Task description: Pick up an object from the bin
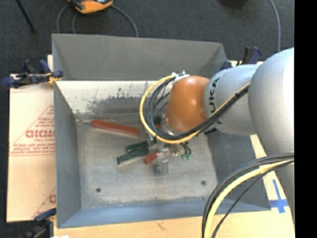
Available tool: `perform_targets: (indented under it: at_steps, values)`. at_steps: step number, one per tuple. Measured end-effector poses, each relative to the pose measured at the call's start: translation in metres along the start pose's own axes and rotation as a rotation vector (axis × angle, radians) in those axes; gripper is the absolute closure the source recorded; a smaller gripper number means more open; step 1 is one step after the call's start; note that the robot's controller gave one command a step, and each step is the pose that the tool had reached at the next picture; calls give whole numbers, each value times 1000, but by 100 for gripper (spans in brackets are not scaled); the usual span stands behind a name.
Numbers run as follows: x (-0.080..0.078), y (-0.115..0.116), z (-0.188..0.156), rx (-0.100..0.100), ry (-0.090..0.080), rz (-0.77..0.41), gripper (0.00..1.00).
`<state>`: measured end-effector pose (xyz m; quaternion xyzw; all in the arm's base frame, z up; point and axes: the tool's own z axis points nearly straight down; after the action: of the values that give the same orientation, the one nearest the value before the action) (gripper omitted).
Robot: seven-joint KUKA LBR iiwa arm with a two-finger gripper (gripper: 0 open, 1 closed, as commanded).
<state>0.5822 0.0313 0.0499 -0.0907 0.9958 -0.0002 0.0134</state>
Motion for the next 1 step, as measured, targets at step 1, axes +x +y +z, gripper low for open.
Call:
perform_targets:
  at_steps: [1]
  values:
    - [7, -4, -24, -1, 17, -90, 0]
